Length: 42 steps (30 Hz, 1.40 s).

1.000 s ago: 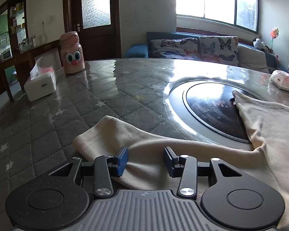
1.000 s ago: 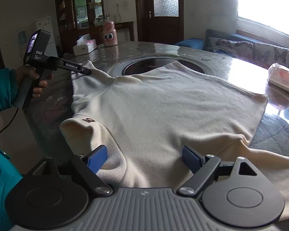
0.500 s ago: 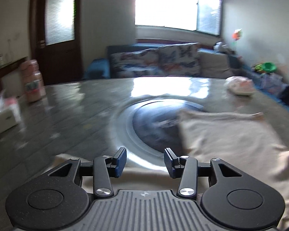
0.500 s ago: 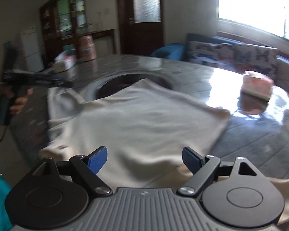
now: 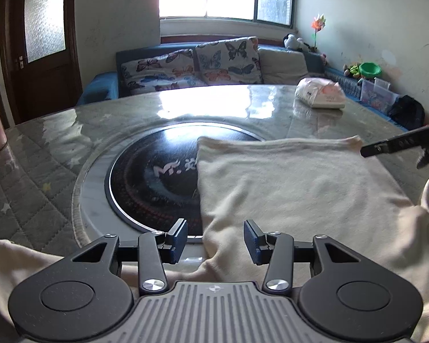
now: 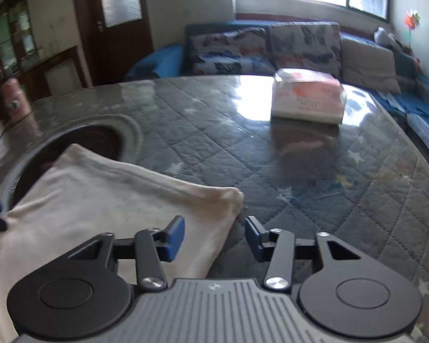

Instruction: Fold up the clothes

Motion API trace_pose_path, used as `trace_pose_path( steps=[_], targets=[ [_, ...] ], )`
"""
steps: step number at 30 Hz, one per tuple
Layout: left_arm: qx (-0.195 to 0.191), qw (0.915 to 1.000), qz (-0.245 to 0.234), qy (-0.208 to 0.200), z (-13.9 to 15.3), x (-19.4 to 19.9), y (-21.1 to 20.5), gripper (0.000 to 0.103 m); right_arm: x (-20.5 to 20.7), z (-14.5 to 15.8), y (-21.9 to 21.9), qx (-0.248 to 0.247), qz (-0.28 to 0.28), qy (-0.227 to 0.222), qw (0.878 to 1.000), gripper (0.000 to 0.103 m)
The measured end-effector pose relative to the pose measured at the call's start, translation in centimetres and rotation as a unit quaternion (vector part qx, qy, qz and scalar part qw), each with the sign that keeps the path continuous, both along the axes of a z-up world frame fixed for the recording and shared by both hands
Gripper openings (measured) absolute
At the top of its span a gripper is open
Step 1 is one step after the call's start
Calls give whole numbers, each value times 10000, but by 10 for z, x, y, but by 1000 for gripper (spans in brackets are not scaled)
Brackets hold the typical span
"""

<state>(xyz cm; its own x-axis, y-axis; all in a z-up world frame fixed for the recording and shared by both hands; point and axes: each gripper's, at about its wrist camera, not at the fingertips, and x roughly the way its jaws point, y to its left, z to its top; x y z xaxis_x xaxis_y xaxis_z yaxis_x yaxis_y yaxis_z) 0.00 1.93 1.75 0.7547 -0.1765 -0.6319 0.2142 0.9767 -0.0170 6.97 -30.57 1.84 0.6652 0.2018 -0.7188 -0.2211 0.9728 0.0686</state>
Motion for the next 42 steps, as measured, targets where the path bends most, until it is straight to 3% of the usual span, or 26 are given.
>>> trace_pose_path(
  steps=[3,4,6,8,11,19,21,22,24,26,33,38,42],
  targets=[
    [82,9999,20,76,-4,1,2,45,12,-6,1,-23,-50,-22,10000,33],
    [72,9999,18,108,-6,2,3,45,15,-6,3,-17,-46,-23,10000,23],
    [32,9999,0,131,-8,3,5,29,22,-5,7,-74,-21,-33,10000,13],
    [-17,9999,-23,124,-10,4,6,15,28,-5,14,-174,58,-98,9998,11],
    [57,9999,78,85,-9,4,5,8,37,-6,25,-281,156,-198,9993,11],
    [176,9997,173,7,-9,1,10,12,48,-3,34,-323,197,-311,9988,23],
    [128,9997,192,-9,-8,0,11,21,35,6,32,-372,259,-379,9983,27],
    [103,9997,201,-16,-7,0,12,22,25,11,32,-371,356,-423,9978,29],
    [59,9998,183,-59,-4,-2,10,24,3,19,33,-337,625,-479,9963,42],
    [11,9999,93,-119,0,-7,6,27,-25,25,38,-338,913,-542,9938,46],
    [-292,9963,-788,-187,13,-42,-27,28,-102,17,66,-194,1792,-594,9818,49],
    [-268,9916,-1259,-69,6,-63,-49,28,-129,-1,74,-154,1732,-493,9835,49],
    [-247,9912,-1298,69,-2,-73,-54,28,-138,-2,62,-34,1424,-482,9886,50]
  ],
)
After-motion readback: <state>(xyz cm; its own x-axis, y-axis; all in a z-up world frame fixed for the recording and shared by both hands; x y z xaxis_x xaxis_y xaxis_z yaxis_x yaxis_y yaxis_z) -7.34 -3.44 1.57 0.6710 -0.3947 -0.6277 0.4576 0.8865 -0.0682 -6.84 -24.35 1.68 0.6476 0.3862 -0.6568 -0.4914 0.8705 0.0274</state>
